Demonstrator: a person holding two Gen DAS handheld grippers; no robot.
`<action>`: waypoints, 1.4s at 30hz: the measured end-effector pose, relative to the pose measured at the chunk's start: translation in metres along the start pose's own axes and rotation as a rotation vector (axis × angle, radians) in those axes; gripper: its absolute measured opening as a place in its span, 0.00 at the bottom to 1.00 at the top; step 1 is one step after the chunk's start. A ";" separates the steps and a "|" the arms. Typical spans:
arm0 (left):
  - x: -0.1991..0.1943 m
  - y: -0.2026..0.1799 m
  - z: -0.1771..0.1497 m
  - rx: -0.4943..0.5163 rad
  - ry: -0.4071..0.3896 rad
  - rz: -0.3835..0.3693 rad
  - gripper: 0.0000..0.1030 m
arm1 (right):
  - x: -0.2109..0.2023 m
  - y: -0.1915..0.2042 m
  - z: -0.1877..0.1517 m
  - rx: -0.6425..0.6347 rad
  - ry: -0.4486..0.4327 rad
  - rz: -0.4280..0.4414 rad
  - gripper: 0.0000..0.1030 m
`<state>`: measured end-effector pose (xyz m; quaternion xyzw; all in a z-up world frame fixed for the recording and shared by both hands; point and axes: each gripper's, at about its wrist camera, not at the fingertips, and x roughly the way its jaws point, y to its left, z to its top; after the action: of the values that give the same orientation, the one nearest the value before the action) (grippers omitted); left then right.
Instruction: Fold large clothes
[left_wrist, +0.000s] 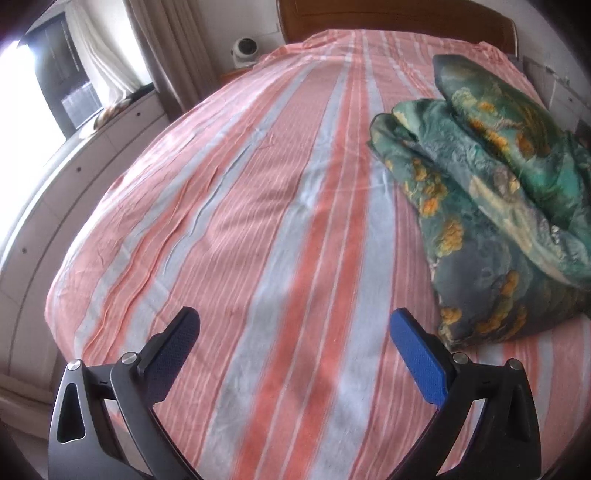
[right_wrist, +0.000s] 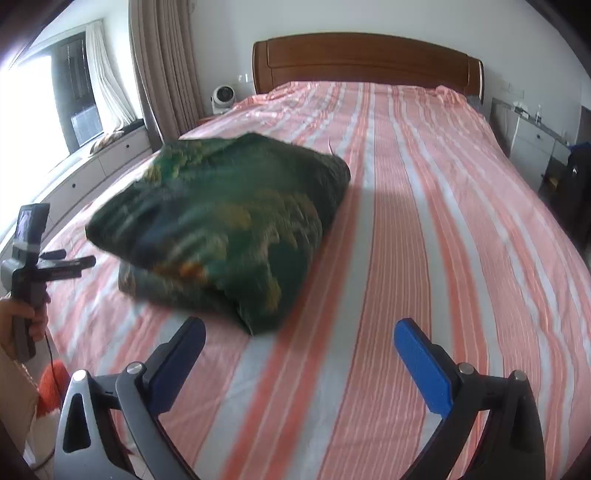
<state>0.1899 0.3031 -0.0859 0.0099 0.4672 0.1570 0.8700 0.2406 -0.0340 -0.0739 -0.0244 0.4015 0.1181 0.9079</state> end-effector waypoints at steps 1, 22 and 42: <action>0.002 0.002 -0.005 -0.001 0.006 0.001 1.00 | -0.001 -0.001 -0.007 0.002 0.018 -0.004 0.98; 0.046 0.004 -0.023 -0.014 0.215 -0.096 0.99 | 0.011 0.009 -0.031 -0.016 0.109 0.005 0.98; 0.077 -0.054 0.087 -0.073 0.278 -0.662 1.00 | 0.032 -0.070 0.029 0.201 0.014 0.199 0.98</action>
<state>0.3150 0.2852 -0.1079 -0.1945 0.5529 -0.1170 0.8018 0.2988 -0.0915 -0.0809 0.1054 0.4181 0.1666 0.8868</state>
